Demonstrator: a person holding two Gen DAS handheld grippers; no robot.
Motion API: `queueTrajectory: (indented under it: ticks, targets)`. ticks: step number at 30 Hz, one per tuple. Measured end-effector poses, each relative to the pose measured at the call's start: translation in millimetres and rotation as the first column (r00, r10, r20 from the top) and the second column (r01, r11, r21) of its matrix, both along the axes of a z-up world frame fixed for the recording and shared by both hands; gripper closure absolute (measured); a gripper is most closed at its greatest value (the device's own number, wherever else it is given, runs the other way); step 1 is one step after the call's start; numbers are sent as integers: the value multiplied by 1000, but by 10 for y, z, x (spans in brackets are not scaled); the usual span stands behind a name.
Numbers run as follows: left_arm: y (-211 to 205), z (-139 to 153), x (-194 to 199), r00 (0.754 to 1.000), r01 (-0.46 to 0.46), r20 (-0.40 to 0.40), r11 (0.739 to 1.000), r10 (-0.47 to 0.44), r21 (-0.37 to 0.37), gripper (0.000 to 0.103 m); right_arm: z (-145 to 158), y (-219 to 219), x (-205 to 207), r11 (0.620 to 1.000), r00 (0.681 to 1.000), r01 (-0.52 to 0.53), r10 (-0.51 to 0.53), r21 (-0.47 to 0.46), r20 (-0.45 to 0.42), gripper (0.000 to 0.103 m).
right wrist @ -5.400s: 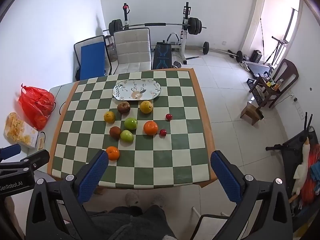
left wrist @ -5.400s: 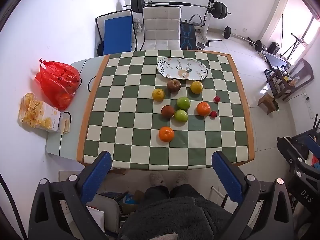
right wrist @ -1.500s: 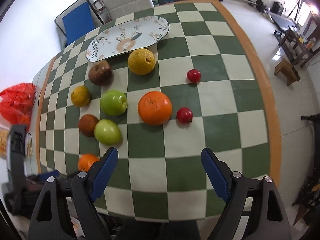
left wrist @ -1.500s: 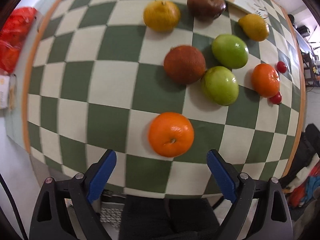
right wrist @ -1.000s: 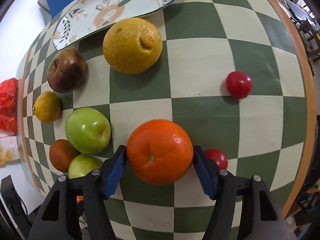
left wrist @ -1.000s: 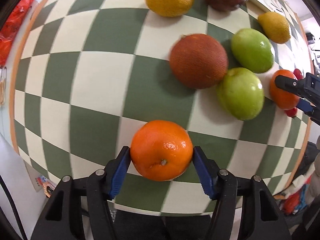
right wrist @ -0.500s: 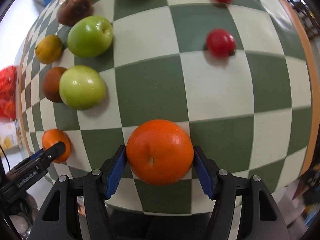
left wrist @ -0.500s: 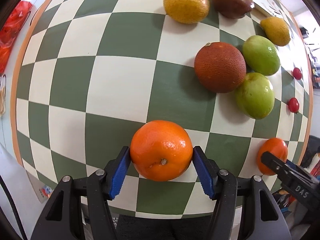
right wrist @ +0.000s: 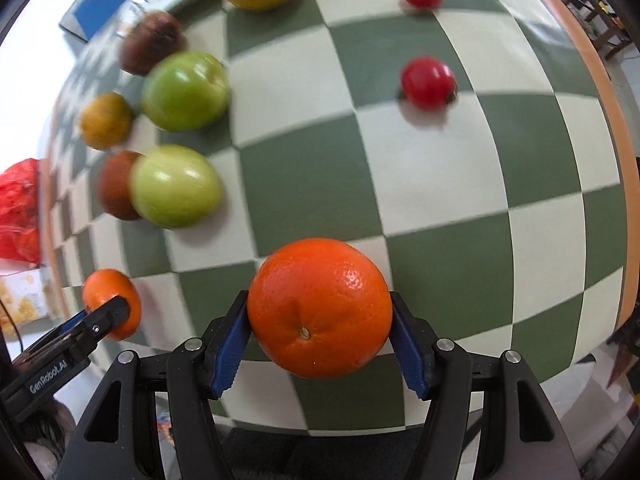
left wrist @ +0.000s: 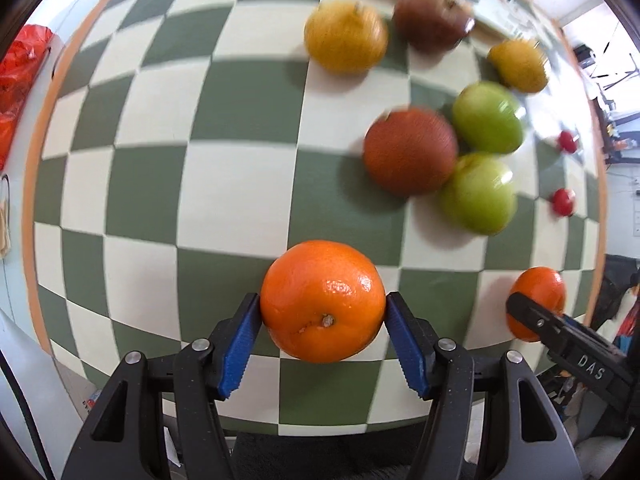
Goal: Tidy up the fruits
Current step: 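Carry both oranges onto the white oval plate and open both tools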
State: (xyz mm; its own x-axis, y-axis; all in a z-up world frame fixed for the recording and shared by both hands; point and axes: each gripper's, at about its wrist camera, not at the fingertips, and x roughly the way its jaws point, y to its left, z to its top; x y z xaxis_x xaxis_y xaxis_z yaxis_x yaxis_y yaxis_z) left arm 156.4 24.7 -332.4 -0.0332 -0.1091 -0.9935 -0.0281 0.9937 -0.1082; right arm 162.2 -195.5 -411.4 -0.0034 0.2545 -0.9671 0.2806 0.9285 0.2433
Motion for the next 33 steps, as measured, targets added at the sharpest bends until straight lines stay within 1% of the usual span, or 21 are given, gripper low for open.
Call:
queueTrajectory:
  ticks: [4, 6, 7, 8, 9, 10, 11, 12, 13, 14, 16, 18, 19, 22, 25, 29, 33]
  targets:
    - [-59, 534, 345, 998, -12, 69, 999, 16, -45, 43, 363, -121, 279, 997, 997, -14, 7, 77, 82, 35]
    - [-120, 828, 722, 994, -18, 104, 997, 27, -81, 43, 577, -211, 570, 993, 991, -27, 12, 114, 133, 35]
    - [-183, 960, 977, 993, -17, 116, 995, 29, -101, 43, 696, -275, 769, 991, 988, -32, 13, 127, 155, 35]
    - [-221, 994, 1075, 992, -14, 126, 993, 29, -116, 42, 802, -265, 975, 990, 984, -40, 16, 133, 175, 35]
    - [-277, 1050, 1290, 991, -12, 133, 991, 30, -132, 42, 877, -317, 1215, 988, 980, -55, 26, 141, 199, 35]
    - [-287, 1071, 1464, 990, -11, 135, 989, 31, -147, 42, 942, -307, 1370, 987, 977, -61, 29, 147, 212, 35]
    - [-329, 1074, 1691, 990, -8, 136, 987, 30, -163, 42, 956, -309, 1562, 987, 973, -65, 30, 150, 227, 35]
    - [-364, 1037, 1893, 991, -6, 132, 986, 28, -168, 42, 968, -347, 1842, 988, 968, -74, 39, 135, 248, 36]
    - [-420, 976, 2178, 992, -12, 122, 986, 33, -169, 42, 952, -269, 2044, 990, 964, -80, 47, 116, 261, 35]
    - [-481, 924, 2377, 993, -17, 113, 985, 36, -170, 42, 928, -282, 2288, 992, 959, -84, 56, 91, 277, 36]
    - [-554, 717, 2823, 996, -30, 81, 985, 44, -170, 42, 848, -317, 2647, 994, 955, -87, 65, 63, 290, 36]
    - [-584, 524, 3102, 998, -44, 42, 983, 52, -178, 42, 720, -292, 3008, 995, 953, -96, 83, 33, 293, 36]
    - [-594, 377, 3310, 998, -60, 13, 982, 63, -181, 42, 647, -287, 3169, 994, 953, -107, 98, 17, 286, 36]
    - [-631, 184, 3594, 998, -69, -28, 979, 65, -191, 42, 414, -253, 3546, 991, 956, -135, 135, -17, 260, 36]
    - [-658, 8, 3802, 996, -75, -62, 980, 64, -185, 42, 191, -232, 3733, 983, 958, -178, 181, -35, 223, 36]
    - [-682, -143, 3889, 992, -81, -108, 978, 61, -194, 42, 3, -191, 3866, 975, 957, -219, 222, -37, 188, 35]
    - [-694, -203, 3867, 989, -79, -138, 981, 55, -177, 41, -62, -126, 3927, 965, 953, -259, 261, -32, 155, 35]
